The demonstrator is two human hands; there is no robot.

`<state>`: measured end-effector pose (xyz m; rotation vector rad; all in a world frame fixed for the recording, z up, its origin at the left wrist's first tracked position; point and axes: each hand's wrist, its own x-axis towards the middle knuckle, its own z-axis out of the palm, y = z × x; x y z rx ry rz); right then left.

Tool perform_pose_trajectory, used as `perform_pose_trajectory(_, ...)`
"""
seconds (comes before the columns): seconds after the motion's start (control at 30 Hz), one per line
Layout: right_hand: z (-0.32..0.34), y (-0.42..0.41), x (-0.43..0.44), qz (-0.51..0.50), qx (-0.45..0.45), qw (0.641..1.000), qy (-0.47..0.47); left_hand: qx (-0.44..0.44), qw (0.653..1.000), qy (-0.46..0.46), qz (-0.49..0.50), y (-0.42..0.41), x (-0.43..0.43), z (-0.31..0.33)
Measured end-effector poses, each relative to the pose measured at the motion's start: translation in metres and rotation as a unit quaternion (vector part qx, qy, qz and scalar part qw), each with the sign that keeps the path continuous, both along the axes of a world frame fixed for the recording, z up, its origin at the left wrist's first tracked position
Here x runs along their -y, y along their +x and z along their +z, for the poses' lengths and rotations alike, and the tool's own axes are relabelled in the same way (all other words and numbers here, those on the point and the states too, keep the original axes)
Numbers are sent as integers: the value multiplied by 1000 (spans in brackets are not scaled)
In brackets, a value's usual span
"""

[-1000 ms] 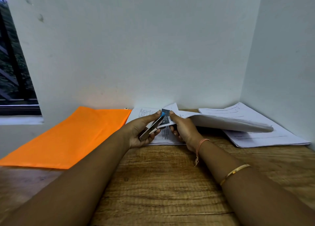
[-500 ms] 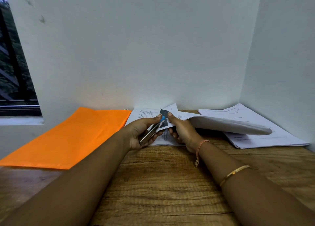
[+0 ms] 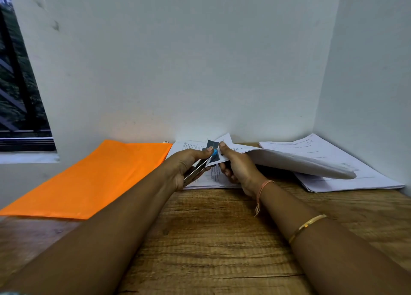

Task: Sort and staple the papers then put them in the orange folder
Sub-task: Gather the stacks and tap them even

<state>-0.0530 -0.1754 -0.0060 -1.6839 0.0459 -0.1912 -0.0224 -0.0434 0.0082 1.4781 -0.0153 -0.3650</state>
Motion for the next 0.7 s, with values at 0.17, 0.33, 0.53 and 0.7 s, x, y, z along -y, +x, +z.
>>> perform_pose_trajectory(0.17,1,0,0,-11,-4,999,48,49,998,-26,-5,-1,3,-4)
perform_pose_trajectory(0.33,2,-1,2,-24,1,994,103,280,936,195,88,5,-9,-1)
perform_pose_trajectory(0.53,-1,-2,1,-25,0,996,81,337,812,392,272,34,-64,-2)
perform_pose_trajectory(0.7,-2,-1,-1,-29,-8,998,61,221,775,492,328,58,-102,-26)
